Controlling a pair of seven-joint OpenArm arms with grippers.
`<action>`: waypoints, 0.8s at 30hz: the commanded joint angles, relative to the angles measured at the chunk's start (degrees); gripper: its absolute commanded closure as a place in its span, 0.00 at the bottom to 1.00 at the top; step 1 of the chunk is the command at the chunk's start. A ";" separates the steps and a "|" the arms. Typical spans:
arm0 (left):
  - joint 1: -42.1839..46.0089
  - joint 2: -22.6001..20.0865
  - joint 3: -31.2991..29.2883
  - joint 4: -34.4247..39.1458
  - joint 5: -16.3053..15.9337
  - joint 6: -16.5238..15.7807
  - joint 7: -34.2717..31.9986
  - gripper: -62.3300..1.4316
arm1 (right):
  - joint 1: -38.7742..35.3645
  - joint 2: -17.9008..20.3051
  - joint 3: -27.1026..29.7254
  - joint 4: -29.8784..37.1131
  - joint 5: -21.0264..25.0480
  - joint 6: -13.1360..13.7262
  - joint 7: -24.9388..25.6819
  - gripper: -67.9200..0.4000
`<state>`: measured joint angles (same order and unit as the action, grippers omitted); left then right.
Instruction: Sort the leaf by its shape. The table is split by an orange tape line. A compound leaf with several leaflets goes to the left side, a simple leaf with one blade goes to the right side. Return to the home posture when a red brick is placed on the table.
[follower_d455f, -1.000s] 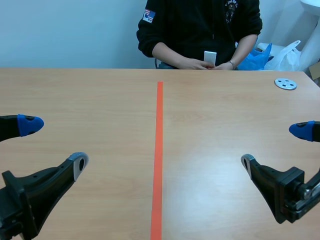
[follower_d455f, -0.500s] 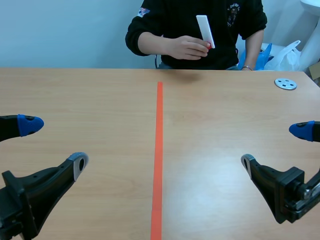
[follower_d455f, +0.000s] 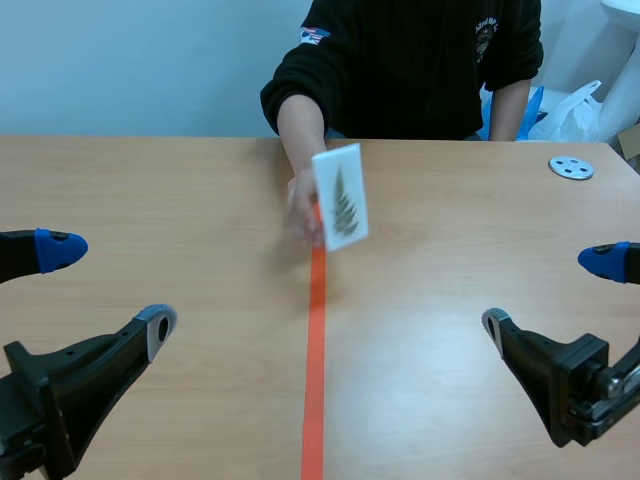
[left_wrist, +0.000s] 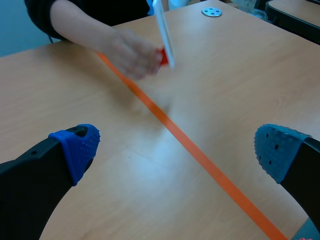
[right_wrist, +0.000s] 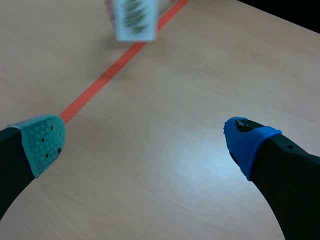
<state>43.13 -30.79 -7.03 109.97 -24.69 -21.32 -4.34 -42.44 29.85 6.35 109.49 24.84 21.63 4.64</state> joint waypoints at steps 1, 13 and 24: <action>-0.13 0.28 0.04 0.44 -0.37 -0.31 -0.50 0.00 | 0.68 0.00 0.70 1.03 0.39 -0.17 0.66 0.00; -0.13 0.28 0.04 0.44 -0.37 -0.31 -0.55 0.00 | 3.67 0.00 0.70 1.01 0.39 0.70 -0.87 0.00; -0.15 0.28 0.04 0.44 -0.37 -0.31 -0.52 0.00 | 10.43 0.00 -4.46 -2.64 -1.16 0.92 -2.62 0.00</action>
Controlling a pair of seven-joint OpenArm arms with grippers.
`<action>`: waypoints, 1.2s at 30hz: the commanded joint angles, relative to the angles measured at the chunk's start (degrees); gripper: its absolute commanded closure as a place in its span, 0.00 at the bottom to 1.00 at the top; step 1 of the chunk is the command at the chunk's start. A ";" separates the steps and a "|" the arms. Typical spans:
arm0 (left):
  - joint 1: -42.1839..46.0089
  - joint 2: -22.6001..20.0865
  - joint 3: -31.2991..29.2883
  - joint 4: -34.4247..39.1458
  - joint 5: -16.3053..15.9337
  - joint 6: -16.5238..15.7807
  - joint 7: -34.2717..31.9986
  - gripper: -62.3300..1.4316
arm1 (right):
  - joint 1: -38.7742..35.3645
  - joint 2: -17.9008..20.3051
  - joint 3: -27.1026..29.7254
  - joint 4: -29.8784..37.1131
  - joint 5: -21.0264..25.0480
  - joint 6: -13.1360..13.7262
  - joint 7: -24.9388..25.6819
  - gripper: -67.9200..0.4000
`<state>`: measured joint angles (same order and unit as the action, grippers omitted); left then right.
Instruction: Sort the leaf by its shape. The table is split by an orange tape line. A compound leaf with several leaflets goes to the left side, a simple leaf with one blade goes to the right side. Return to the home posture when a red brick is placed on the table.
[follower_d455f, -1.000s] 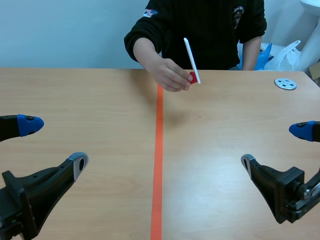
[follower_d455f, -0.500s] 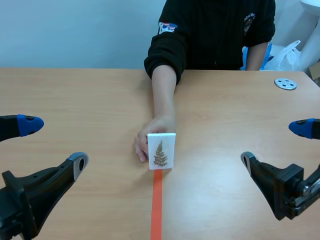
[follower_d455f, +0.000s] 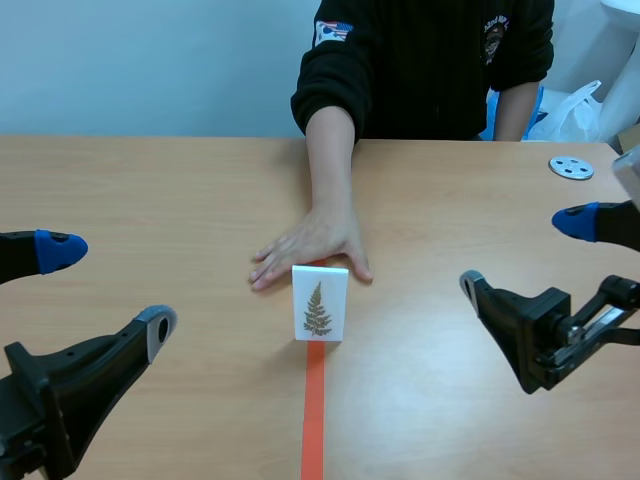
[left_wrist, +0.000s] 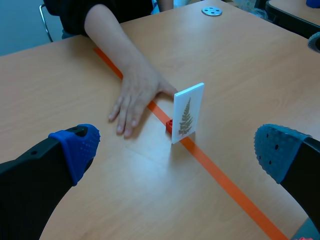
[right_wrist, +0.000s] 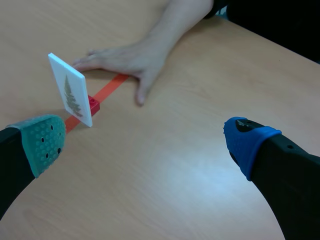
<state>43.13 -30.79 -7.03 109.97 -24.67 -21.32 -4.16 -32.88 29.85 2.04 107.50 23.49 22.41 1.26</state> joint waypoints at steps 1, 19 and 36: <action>-0.15 0.28 0.04 0.44 -0.39 -0.31 -0.70 0.00 | 1.75 0.00 -1.09 -1.60 0.00 0.13 0.79 0.00; -0.15 0.28 0.04 0.44 -0.37 -0.31 -0.72 0.00 | 19.76 -2.82 -17.79 -18.14 -4.96 1.92 1.70 0.00; -0.15 0.28 0.04 0.44 -0.37 -0.31 -0.74 0.00 | 36.30 -14.34 -30.93 -39.56 -12.13 2.71 5.92 0.00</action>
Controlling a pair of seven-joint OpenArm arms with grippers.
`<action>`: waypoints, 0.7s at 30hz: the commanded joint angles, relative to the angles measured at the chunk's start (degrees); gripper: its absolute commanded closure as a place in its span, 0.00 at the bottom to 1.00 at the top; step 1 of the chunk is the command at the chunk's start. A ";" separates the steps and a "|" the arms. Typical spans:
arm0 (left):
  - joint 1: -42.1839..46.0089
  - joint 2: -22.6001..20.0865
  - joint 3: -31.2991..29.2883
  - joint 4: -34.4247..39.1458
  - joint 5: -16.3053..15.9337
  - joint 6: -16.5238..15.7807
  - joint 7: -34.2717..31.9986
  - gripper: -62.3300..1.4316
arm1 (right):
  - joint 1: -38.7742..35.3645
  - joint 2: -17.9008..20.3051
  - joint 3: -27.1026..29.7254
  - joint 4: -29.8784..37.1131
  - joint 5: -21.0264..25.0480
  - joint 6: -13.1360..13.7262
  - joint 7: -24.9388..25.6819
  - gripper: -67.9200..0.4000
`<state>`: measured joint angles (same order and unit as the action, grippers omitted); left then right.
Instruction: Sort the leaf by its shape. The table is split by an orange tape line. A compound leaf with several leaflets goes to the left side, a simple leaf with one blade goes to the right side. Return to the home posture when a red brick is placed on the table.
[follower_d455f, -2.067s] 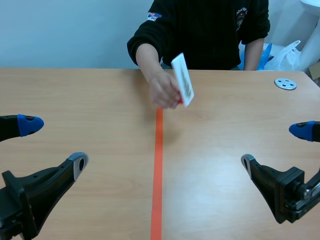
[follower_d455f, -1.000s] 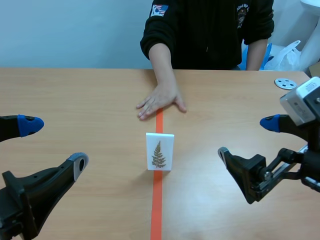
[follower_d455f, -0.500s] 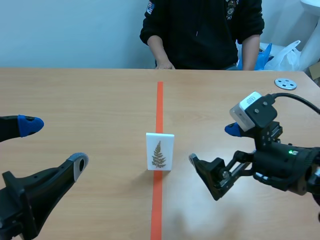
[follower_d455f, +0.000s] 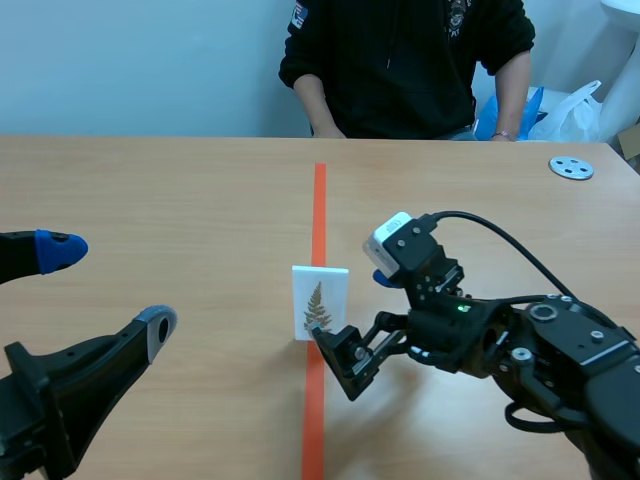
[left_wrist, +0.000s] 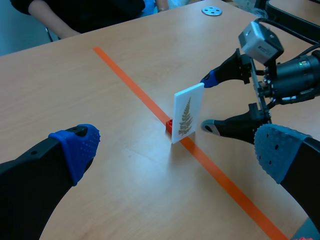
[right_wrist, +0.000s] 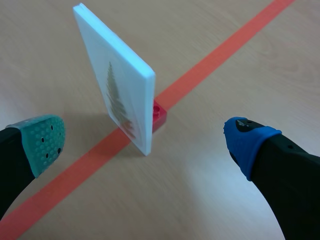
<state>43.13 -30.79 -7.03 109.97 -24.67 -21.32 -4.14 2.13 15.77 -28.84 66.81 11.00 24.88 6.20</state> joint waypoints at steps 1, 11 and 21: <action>-0.15 0.28 0.04 0.44 -0.37 -0.31 -0.76 0.00 | 2.03 -0.92 -0.79 0.17 -0.35 0.24 1.22 0.00; -0.15 0.28 0.04 0.44 -0.37 -0.31 -0.74 0.00 | 6.27 -5.64 -4.28 -7.30 -5.09 -1.11 1.90 0.14; -0.15 0.28 0.04 0.44 -0.37 -0.31 -0.74 0.00 | 6.12 -5.62 -4.28 -7.30 -5.29 -1.51 1.70 0.58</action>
<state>43.13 -30.79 -7.03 109.97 -24.67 -21.32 -4.14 7.57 9.72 -33.50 58.13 5.34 23.31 7.44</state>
